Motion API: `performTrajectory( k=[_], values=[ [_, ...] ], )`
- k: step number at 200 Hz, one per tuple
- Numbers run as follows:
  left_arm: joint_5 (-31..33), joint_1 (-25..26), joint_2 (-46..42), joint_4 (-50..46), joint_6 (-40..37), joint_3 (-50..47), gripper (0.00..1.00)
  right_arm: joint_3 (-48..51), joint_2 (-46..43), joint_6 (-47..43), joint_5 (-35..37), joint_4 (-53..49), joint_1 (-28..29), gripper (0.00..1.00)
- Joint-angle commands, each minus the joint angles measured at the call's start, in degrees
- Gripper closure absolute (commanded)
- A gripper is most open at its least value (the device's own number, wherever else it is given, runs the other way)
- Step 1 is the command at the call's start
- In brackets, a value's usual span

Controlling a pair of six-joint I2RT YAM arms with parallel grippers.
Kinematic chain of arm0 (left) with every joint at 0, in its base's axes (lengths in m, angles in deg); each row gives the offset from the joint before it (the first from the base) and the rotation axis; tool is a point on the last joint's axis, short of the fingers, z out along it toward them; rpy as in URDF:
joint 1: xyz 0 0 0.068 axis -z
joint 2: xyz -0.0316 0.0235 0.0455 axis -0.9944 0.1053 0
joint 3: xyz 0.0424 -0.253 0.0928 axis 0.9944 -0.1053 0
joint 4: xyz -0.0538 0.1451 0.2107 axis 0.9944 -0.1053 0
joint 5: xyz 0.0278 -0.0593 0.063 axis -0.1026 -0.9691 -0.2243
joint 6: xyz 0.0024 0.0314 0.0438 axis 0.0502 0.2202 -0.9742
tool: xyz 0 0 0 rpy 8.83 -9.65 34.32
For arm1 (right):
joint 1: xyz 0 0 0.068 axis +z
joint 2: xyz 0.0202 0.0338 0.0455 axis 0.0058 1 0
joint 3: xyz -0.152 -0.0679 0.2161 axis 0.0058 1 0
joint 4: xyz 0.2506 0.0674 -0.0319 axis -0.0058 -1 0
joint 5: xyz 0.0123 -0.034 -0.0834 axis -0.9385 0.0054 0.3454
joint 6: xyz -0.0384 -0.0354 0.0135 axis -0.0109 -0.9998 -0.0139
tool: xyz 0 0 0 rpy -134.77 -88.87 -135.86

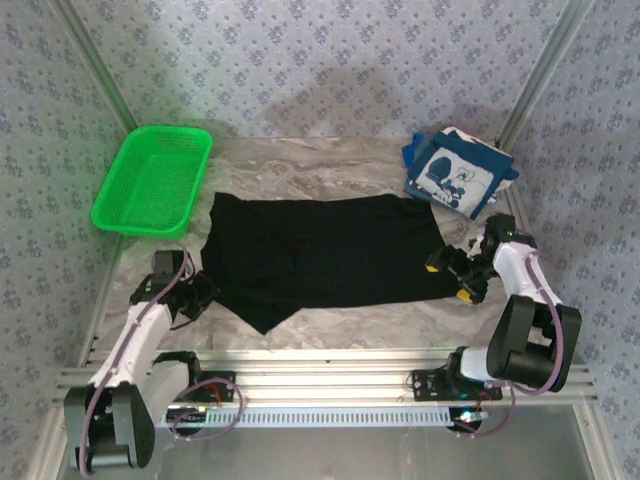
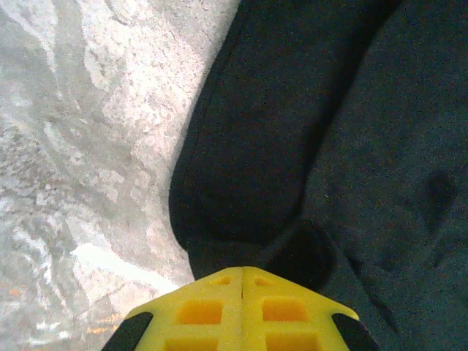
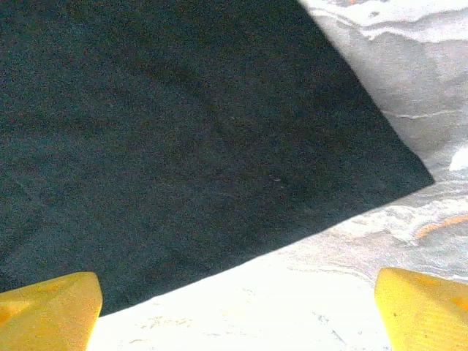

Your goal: Fold and stack the t-shirts

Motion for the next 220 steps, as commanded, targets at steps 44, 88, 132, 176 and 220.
performTrajectory(
  k=[44, 88, 132, 176, 220],
  values=[
    [0.07, 0.85, -10.66, -15.63, -0.39, 9.33, 1.0, -5.21, 1.93, -0.97, -1.94, -2.86, -8.54, 0.03],
    [0.49, 0.99, -9.73, -14.36, 1.4, 3.83, 0.6, -3.99, 2.1, -0.86, -3.18, -1.44, -6.97, 0.02],
    [2.38, 1.02, -3.95, -6.78, 2.29, -0.99, 0.4, -5.05, 1.84, -1.68, -4.7, -1.7, -5.57, 0.02],
    [0.03, 1.02, -2.89, 12.2, 7.72, -8.97, 0.34, -5.12, 1.42, -2.03, -5.32, -1.04, -4.23, 0.02],
    [-0.67, 1.02, -4.56, 18.36, 9.05, -11.9, 0.35, -5.16, 1.36, -2.68, -5.44, -0.74, -3.5, 0.01]
  ],
)
